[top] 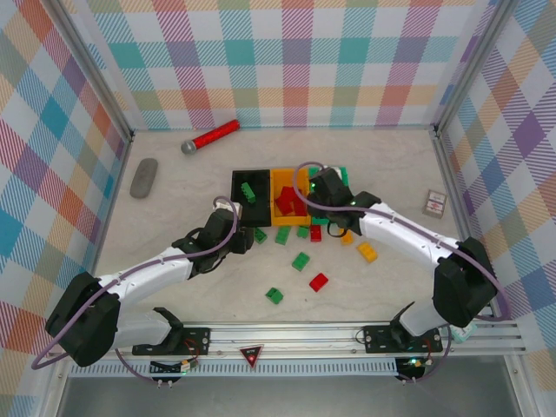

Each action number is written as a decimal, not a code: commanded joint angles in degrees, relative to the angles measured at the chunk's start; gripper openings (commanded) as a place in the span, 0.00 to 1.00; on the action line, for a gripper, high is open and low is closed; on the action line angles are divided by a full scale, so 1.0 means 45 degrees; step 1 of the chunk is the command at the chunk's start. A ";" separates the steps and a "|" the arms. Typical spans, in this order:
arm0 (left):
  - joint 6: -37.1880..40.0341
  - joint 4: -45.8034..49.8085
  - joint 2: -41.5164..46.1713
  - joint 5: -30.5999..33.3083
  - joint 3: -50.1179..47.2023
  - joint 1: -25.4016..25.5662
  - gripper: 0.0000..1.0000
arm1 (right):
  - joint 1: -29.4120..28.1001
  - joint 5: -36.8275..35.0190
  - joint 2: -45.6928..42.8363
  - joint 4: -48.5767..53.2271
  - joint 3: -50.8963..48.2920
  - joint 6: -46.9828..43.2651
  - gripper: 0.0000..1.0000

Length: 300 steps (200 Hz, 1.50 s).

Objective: Sort the legos into containers by color
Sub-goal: Place the lego in the container, then pick up the lego from the middle-right of the table.

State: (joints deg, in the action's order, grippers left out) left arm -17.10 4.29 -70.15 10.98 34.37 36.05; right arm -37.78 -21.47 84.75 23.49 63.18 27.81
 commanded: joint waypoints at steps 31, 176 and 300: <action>-0.0114 -0.0038 -0.0020 0.0126 0.0194 -0.0141 0.57 | 0.1647 0.1260 0.1318 -0.0790 0.0738 -0.0671 0.41; -0.0114 -0.0135 -0.0307 0.0007 0.0289 -0.0141 0.57 | 0.2145 0.2507 0.1584 -0.0975 0.0311 -0.0673 0.58; -0.0126 -0.0163 -0.0483 -0.0115 0.0331 -0.0141 0.56 | 0.2145 0.1831 -0.1543 0.0200 -0.3653 0.0137 0.59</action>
State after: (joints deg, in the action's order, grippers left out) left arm -17.10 4.29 -72.07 10.96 34.44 36.05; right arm -28.08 -12.45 79.92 23.00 49.17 26.28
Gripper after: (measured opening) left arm 0.566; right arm 0.587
